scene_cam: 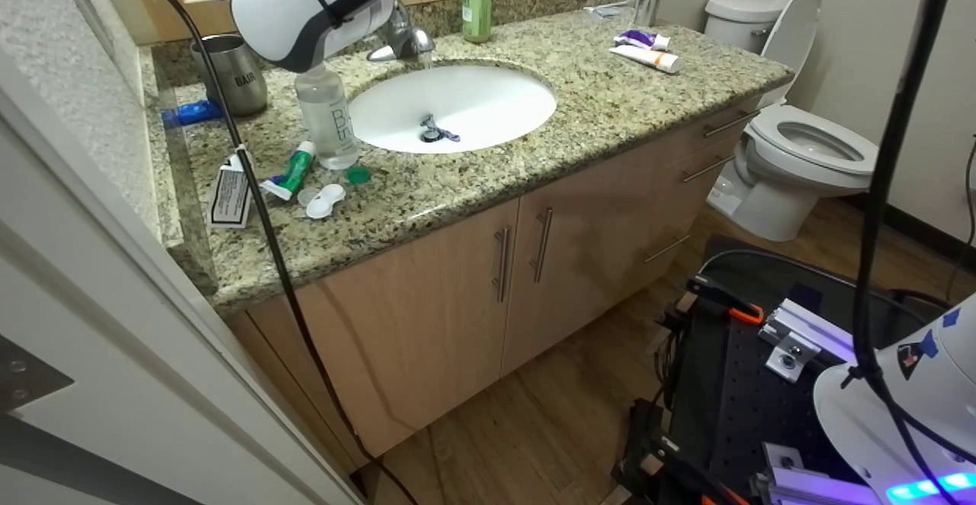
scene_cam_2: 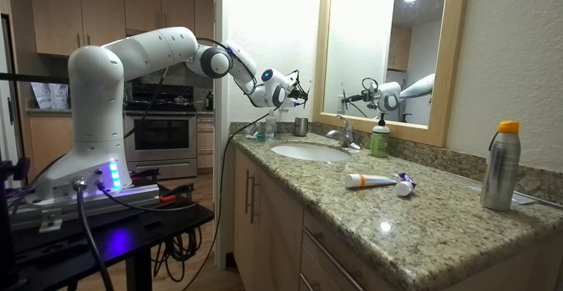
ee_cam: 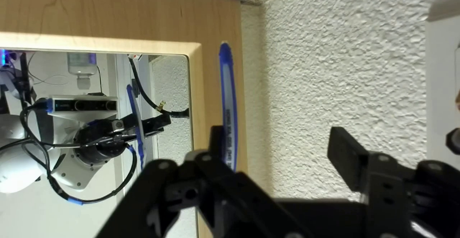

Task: Put some water on the toothbrush then put it in the silver cup

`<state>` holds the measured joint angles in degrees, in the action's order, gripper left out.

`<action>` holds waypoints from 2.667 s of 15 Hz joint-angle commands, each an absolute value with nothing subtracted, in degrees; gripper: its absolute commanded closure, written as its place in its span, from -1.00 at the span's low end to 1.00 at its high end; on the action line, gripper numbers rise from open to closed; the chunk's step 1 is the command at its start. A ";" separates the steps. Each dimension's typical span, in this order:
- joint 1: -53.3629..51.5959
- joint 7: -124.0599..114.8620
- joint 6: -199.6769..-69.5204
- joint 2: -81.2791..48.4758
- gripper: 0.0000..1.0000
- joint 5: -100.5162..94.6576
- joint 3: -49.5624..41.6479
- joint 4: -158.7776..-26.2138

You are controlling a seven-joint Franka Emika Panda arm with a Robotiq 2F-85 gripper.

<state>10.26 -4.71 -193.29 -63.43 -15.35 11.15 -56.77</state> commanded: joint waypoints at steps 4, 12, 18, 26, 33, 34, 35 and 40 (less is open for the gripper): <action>8.96 -5.29 -186.14 -59.54 -1.00 -14.71 7.98 -61.75; 14.74 0.17 -179.46 -55.45 -1.00 -17.95 20.39 -67.12; 21.92 7.78 -185.68 -59.31 -0.45 -20.30 34.68 -66.44; 25.51 13.85 -188.85 -61.22 -1.00 -29.52 39.90 -65.96; 25.67 14.13 -189.07 -61.22 -1.00 -29.68 40.14 -66.29; 25.67 14.13 -189.08 -61.22 -1.00 -29.68 40.14 -66.29; 25.67 14.13 -189.08 -61.22 -1.00 -29.68 40.15 -66.29; 24.94 8.42 -190.89 -55.03 -1.00 -26.68 37.81 -70.54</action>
<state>25.22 11.84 -189.21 -60.29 -28.89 39.89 -66.31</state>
